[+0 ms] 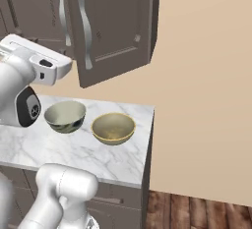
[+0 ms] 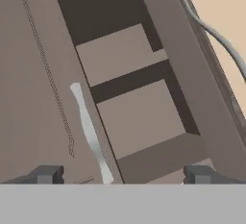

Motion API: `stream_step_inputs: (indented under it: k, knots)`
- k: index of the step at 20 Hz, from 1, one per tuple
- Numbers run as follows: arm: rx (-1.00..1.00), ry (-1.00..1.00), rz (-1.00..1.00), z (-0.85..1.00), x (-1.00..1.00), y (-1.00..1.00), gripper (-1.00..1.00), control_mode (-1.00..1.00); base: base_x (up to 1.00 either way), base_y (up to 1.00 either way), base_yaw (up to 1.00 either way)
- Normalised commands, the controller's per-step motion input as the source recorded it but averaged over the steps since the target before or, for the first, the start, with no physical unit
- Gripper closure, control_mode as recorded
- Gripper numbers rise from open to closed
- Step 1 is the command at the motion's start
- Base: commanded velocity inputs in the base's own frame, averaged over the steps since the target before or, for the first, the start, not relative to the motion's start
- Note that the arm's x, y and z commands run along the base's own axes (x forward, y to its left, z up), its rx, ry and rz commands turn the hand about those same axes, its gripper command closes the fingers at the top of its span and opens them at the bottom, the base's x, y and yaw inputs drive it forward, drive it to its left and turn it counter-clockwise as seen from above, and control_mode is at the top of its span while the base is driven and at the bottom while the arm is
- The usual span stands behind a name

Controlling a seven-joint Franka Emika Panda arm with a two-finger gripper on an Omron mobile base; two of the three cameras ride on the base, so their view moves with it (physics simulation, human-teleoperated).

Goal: Open the cabinet. Pick the bowls from the counter and place them in the cabinet. Then close the cabinet.

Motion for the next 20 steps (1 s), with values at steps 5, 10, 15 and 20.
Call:
stream_step_inputs:
  k: [5,10,15,20]
  knots:
    - [-0.06,0.0,-0.04,-0.14,0.56,-0.1,-1.0,-1.0,0.0,0.0,0.0]
    - [0.0,0.01,-0.08,-0.18,0.41,-0.48,-1.0,-1.0,0.0,0.0,0.0]
    - [0.0,0.05,-0.13,-0.19,0.33,-0.82,-1.0,-1.0,0.0,0.0,0.0]
    - [0.08,0.07,-0.2,-0.06,0.01,-1.0,-1.0,-1.0,0.0,0.0,0.0]
